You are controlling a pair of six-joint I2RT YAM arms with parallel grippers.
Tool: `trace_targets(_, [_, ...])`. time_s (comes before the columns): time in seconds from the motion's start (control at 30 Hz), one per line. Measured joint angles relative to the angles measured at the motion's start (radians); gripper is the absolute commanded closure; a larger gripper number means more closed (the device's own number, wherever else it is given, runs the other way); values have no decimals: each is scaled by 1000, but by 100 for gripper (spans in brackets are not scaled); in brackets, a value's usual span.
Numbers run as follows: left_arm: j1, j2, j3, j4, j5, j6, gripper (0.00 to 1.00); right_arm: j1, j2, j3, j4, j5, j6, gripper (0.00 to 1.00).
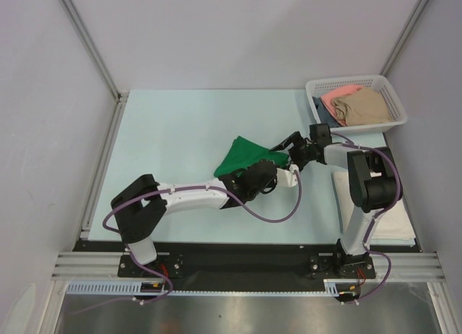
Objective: Fold and stack the t-shirts
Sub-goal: Neatly place the folded tshirt to the corner
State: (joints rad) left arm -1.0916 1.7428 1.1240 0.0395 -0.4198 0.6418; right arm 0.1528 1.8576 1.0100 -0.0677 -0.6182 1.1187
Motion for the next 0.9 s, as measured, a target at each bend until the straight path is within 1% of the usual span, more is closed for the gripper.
trace_targets(0.13, [0,-18,-16,1,5,-7,100,30,14,0,13,50,37,14])
trace_targets(0.23, [0,-27,-23,-1,6,-7,100,45,16,-3,16,82,55,17])
trace_targets(0.27, [0,-29,-25,0,7,-7,100,48,16,-7,22,92,60,22])
trace_targets(0.33, [0,-38,-32,-1,10,-7,100,50,16,-18,30,108,74,27])
trace_targets(0.37, [0,-42,-35,-2,12,-7,100,50,16,-24,36,113,81,32])
trace_targets(0.43, [0,-55,-44,-2,17,-7,100,54,15,-34,47,125,88,35])
trace_targets(0.47, [0,-62,-48,-2,22,-7,100,54,14,-37,51,126,93,45])
trace_targets(0.53, [0,-73,-53,-5,29,-9,100,55,11,-55,76,151,92,58])
trace_targets(0.57, [0,-77,-56,-4,32,-12,100,55,11,-66,86,160,96,72])
trace_targets(0.6, [0,-82,-60,-5,35,-16,99,55,9,-74,90,173,94,81])
trace_targets(0.67, [-1,-94,-71,-6,42,-28,94,56,6,-82,89,189,83,100])
trace_targets(0.7, [-3,-101,-79,-7,45,-39,88,58,3,-82,87,197,72,100])
trace_targets(0.73, [-6,-107,-85,-11,50,-47,67,61,-4,-82,85,211,60,100])
trace_targets(0.77, [-9,-116,-90,-23,57,-57,56,64,-17,-82,78,226,45,100])
trace_targets(0.8, [-14,-127,-95,-43,62,-76,49,66,-32,-82,68,249,27,100])
trace_targets(0.83, [-20,-143,-98,-65,66,-106,43,67,-56,-82,47,280,0,100])
trace_targets(0.9, [-28,-187,-108,-93,89,-181,38,67,-115,-78,-14,346,-45,100])
